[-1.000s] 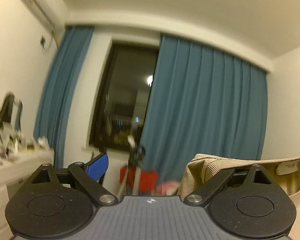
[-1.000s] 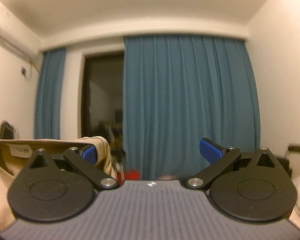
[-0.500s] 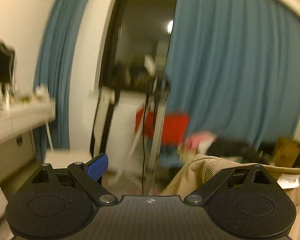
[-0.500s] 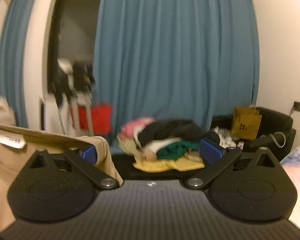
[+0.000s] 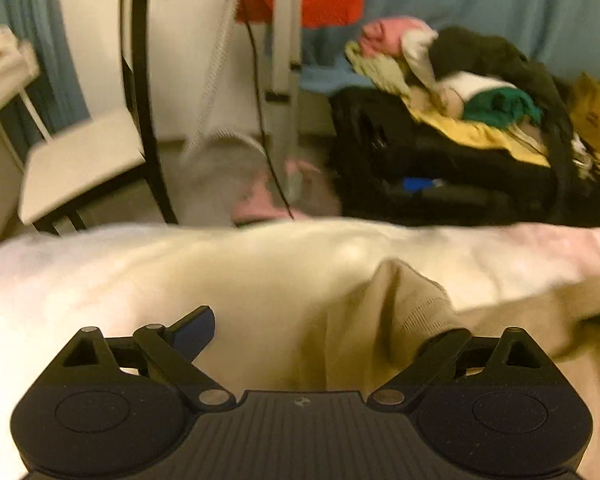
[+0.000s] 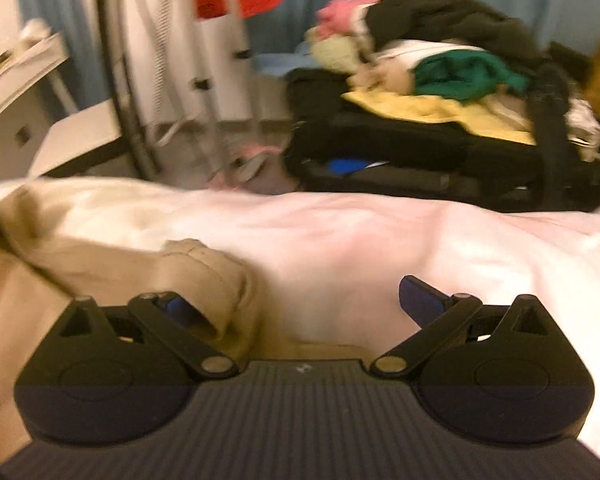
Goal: Fold clothes
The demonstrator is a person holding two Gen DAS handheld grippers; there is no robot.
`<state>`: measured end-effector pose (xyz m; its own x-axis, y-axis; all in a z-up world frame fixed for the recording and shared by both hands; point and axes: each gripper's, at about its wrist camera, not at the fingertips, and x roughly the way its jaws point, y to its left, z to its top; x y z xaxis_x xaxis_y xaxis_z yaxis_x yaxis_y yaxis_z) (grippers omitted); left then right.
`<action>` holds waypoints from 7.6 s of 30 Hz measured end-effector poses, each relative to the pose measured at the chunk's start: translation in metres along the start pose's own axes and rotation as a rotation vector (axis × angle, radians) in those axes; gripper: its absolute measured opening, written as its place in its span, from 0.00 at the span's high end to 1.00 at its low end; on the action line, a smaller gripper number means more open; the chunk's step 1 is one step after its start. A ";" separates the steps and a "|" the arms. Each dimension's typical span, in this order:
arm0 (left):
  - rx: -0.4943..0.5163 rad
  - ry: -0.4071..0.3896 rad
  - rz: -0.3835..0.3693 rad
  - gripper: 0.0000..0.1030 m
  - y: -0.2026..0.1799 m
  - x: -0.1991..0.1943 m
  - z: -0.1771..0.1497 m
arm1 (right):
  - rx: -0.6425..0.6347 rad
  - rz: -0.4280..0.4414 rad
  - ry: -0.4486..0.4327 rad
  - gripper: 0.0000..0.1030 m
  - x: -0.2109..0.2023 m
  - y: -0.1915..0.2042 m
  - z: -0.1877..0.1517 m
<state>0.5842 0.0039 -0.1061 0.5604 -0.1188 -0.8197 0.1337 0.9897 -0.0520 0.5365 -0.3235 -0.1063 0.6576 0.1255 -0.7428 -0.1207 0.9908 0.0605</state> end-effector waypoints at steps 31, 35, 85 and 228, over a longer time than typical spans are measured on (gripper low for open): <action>-0.184 -0.442 0.011 0.03 -0.032 -0.347 -0.377 | 0.190 0.071 -0.504 0.00 -0.369 0.121 -0.259; -0.323 -0.343 -0.059 0.07 -0.001 -0.318 -0.370 | 0.216 0.121 -0.481 0.00 -0.367 0.122 -0.276; -0.267 -0.105 0.201 0.44 0.075 -0.200 -0.157 | 0.237 0.093 -0.368 0.00 -0.214 0.108 -0.256; -0.143 -0.258 0.164 0.94 0.121 -0.184 -0.191 | 0.326 0.078 -0.210 0.00 -0.181 0.113 -0.264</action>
<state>0.3412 0.1606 -0.0701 0.7555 0.0450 -0.6536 -0.0815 0.9963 -0.0256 0.2077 -0.2478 -0.1414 0.7979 0.1749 -0.5768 0.0439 0.9376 0.3450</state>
